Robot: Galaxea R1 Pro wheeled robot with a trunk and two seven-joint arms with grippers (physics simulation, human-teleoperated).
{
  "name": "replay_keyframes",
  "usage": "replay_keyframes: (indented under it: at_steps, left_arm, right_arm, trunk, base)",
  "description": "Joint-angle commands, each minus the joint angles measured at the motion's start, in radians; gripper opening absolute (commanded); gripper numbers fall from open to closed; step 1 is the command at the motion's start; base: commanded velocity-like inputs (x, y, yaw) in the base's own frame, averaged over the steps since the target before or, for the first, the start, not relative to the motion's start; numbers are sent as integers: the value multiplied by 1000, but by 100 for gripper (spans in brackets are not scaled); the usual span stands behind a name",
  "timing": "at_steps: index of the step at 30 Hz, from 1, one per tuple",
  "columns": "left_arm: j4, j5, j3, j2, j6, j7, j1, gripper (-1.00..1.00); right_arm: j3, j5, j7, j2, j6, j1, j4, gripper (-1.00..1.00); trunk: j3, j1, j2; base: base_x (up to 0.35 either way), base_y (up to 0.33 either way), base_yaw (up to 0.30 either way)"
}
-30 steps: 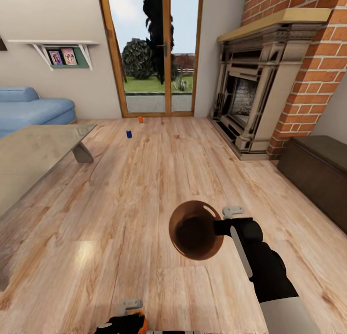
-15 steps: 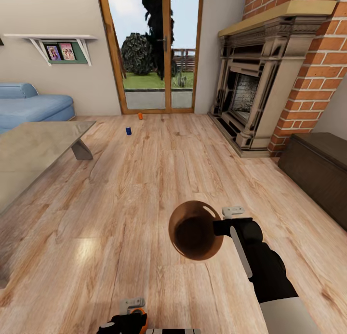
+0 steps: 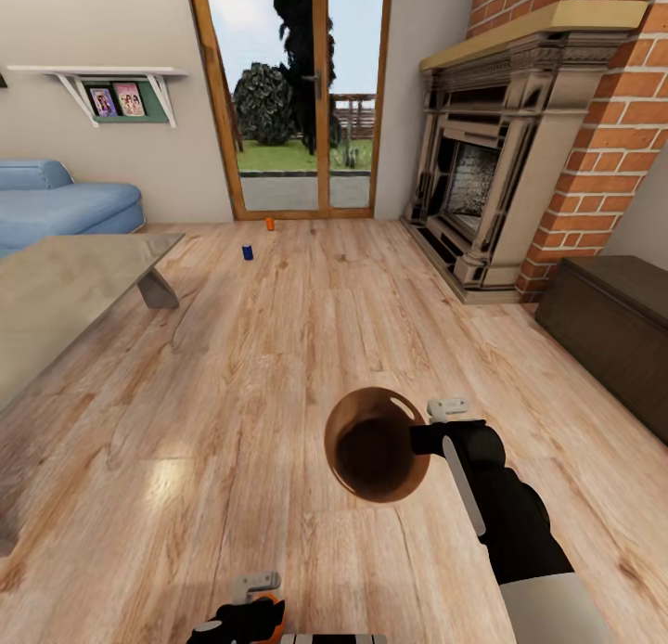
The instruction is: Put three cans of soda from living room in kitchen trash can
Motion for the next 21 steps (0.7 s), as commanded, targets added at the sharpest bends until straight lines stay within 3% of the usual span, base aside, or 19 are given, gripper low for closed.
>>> replay_keyframes:
  at_steps: [1,10,21]
  left_arm:
    - [1,0,0,0,0,0,0,100]
    - [4,0,-1,1,-26,-1,0,100]
    - [-2,-1,-1,1,-43,-1,0,100]
  right_arm:
    - [0,-14,4,0,0,0,0,-100]
    - [0,-14,4,0,0,0,1,-100]
    - [0,-14,5,0,0,0,1,-100]
  trunk:
    - [0,0,0]
    - [0,0,0]
    - [-23,3,-1]
  base:
    - [0,0,0]
    - [0,0,0]
    - [0,0,0]
